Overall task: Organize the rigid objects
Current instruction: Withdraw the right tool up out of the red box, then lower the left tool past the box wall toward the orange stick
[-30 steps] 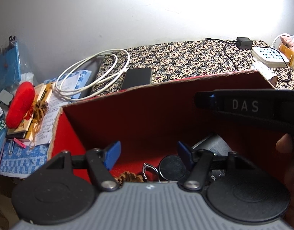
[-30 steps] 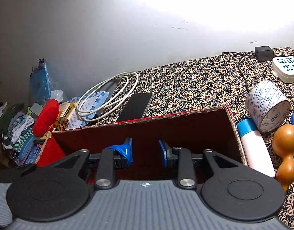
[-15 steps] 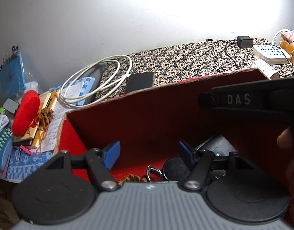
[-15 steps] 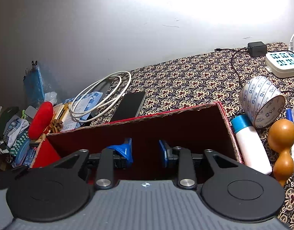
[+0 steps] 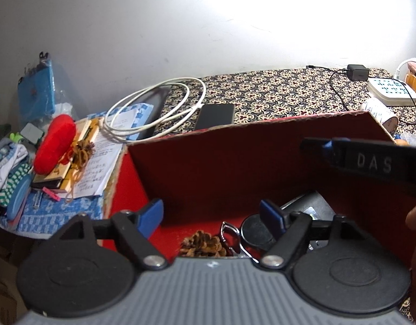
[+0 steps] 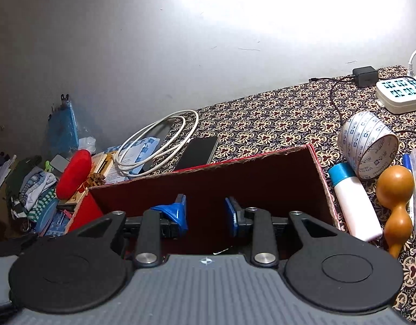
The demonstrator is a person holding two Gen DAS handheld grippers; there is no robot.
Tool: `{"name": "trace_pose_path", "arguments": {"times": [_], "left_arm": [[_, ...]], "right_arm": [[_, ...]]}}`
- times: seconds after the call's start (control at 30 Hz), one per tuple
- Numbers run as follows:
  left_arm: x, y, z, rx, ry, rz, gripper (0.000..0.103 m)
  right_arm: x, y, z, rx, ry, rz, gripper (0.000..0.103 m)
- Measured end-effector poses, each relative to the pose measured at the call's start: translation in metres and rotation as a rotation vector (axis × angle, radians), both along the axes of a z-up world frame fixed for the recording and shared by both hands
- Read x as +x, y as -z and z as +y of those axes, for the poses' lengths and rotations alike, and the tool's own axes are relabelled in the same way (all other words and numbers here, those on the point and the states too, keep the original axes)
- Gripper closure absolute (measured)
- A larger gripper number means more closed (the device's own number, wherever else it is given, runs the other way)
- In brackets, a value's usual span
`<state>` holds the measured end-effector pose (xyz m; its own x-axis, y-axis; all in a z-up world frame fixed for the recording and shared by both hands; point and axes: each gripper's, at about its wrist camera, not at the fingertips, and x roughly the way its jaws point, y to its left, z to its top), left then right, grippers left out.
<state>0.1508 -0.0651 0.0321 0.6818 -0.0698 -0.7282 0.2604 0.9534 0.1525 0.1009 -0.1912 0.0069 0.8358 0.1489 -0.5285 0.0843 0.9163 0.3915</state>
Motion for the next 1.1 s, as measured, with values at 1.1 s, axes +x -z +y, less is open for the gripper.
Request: {"name": "trace_pose_path", "arguments": {"times": [1.1], "left_arm": [[-0.121, -0.034, 0.008, -0.006, -0.200, -0.010, 0.016]], "right_arm": [[-0.111, -0.019, -0.001, 0.004, -0.308, -0.129, 0.083]]}}
